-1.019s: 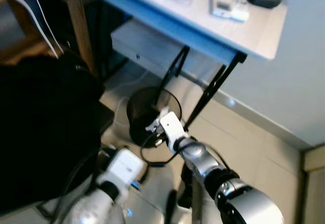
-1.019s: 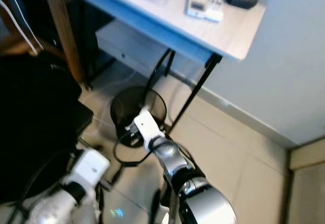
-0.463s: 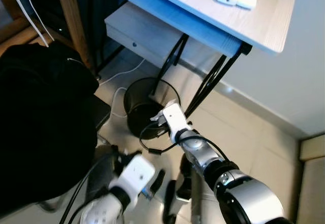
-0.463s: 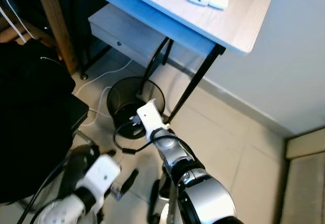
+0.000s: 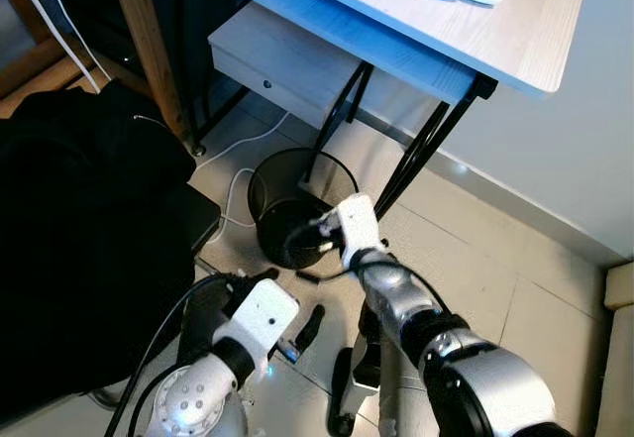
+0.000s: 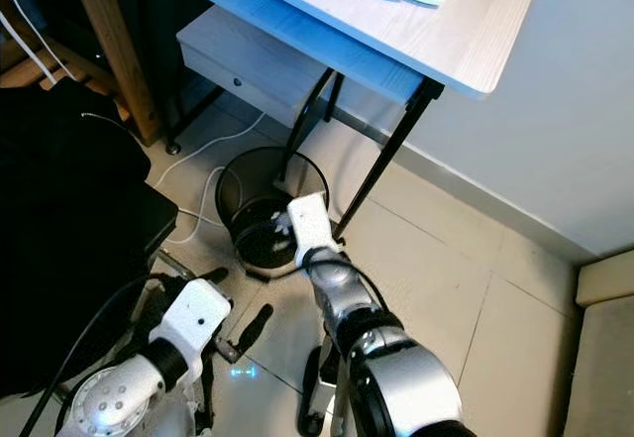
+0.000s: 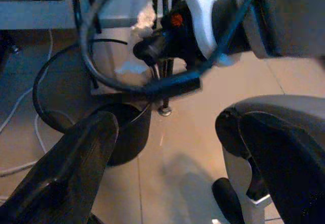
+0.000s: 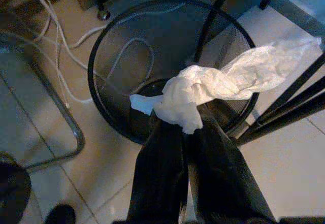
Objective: Clean up the room
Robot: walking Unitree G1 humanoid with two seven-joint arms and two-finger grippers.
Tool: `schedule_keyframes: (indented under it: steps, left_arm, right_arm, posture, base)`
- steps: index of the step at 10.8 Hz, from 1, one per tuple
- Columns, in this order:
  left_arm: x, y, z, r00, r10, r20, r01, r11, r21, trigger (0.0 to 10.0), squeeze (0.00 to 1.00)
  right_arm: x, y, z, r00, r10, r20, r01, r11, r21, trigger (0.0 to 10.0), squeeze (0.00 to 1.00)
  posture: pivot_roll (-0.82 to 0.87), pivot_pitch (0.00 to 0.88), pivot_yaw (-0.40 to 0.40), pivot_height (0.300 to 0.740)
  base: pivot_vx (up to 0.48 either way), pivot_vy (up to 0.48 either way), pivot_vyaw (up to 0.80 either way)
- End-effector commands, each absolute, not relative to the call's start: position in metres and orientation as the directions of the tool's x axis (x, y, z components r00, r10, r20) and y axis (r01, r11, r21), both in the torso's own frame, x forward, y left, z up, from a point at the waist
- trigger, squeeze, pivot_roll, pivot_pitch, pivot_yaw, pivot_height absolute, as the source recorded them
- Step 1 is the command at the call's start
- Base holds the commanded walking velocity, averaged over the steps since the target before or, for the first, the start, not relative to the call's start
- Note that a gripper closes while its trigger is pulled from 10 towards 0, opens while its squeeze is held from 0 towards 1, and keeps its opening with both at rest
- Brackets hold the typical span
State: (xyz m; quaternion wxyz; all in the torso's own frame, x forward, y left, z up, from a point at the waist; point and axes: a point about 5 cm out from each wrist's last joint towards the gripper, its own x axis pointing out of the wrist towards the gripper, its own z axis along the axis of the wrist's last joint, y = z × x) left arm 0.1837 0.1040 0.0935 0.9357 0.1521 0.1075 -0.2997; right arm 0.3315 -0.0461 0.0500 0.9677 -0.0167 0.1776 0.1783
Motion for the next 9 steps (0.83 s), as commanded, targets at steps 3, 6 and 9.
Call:
schedule_keyframes:
  steps: [3, 6, 9]
  left_arm:
    - [0.159, 0.112, 0.083, 0.741, -0.557, -0.374, 0.649, 0.738, 0.186, 10.0, 0.00]
    - [0.142, 0.171, 0.077, 0.913, -0.178, -0.366, 0.263, 0.945, 0.195, 10.0, 0.00]
    - [0.138, 0.205, 0.075, 0.922, 0.141, -0.361, -0.112, 0.989, 0.101, 10.0, 0.00]
  right_arm:
    - [0.326, -0.030, 0.047, 0.846, 0.368, -0.386, -0.359, 0.928, 0.099, 10.0, 0.00]
    - [0.329, -0.028, 0.052, 0.854, 0.371, -0.366, -0.364, 0.927, 0.091, 10.0, 0.00]
    - [0.332, -0.037, 0.053, 0.873, 0.327, -0.361, -0.325, 0.943, 0.069, 10.0, 0.00]
  posture:
    - [0.31, 0.264, -0.137, 0.578]
    - [0.31, 0.263, -0.133, 0.578]
    - [0.29, 0.276, -0.121, 0.578]
  base:
    - [0.000, 0.000, 0.00]
    - [0.000, 0.000, 0.00]
    - [0.000, 0.000, 0.00]
